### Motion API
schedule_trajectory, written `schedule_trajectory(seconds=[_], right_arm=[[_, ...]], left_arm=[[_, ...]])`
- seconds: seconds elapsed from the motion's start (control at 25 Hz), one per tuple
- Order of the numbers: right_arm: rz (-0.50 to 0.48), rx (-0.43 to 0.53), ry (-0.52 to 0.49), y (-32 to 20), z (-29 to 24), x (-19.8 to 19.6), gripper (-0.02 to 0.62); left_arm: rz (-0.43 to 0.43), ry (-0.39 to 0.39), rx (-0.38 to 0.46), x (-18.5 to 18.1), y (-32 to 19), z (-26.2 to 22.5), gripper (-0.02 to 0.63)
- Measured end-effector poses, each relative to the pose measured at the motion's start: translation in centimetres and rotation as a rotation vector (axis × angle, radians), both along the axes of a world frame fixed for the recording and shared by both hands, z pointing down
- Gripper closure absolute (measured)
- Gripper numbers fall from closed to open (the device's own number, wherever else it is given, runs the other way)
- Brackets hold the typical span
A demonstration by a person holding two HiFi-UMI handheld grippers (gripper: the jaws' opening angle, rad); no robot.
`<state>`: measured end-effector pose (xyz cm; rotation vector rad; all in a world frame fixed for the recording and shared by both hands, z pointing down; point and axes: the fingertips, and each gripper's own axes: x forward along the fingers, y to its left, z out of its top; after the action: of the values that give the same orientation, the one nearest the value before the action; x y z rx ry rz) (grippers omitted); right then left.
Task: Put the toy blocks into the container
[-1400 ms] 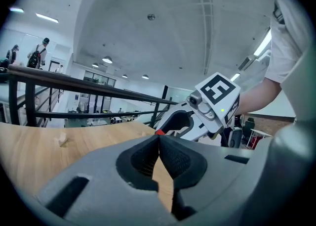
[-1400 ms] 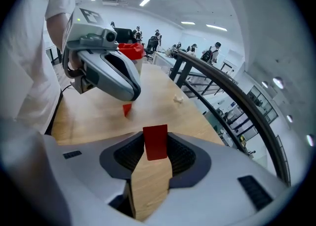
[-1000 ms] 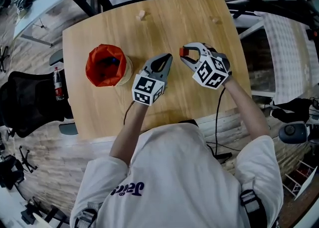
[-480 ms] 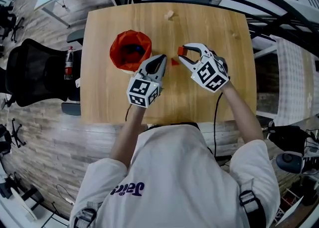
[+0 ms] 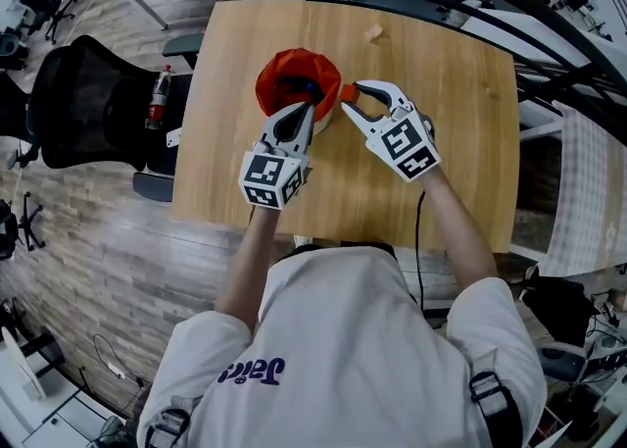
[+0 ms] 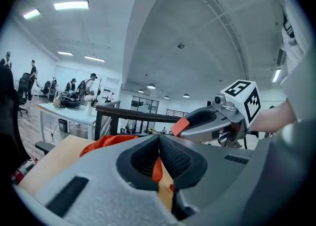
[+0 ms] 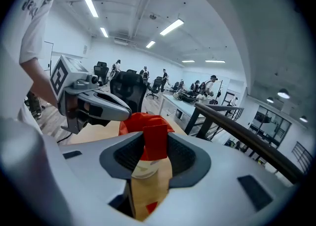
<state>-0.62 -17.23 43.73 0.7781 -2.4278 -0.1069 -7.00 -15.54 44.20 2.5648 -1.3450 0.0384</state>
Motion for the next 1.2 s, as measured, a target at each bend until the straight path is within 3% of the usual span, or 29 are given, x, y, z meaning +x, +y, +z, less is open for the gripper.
schedule_trajectory(seconds=[0.6, 0.84, 1.04, 1.2], right_arm=[[-0.035, -0.069, -0.078, -1.6, 1.4, -9.0, 0.445], [-0.006, -0.152, 0.03, -2.4, 5.1, -10.6, 0.445], [-0.021, -0.158, 0.166, -3.0, 7.2, -11.3, 0.445], [-0.028, -0.186, 0.215, -3.1, 8.5, -11.5, 0.445]], left_arm=[[-0.136, 0.002, -0.015, -7.6, 0.1, 0.2, 0.592], [-0.166, 0.014, -0.022, -9.3, 0.2, 0.6, 0.592], [-0.18, 0.019, -0.037, -10.0, 0.1, 1.4, 0.592], [-0.187, 0.027, -0.044, -10.1, 0.2, 1.7, 0.592]])
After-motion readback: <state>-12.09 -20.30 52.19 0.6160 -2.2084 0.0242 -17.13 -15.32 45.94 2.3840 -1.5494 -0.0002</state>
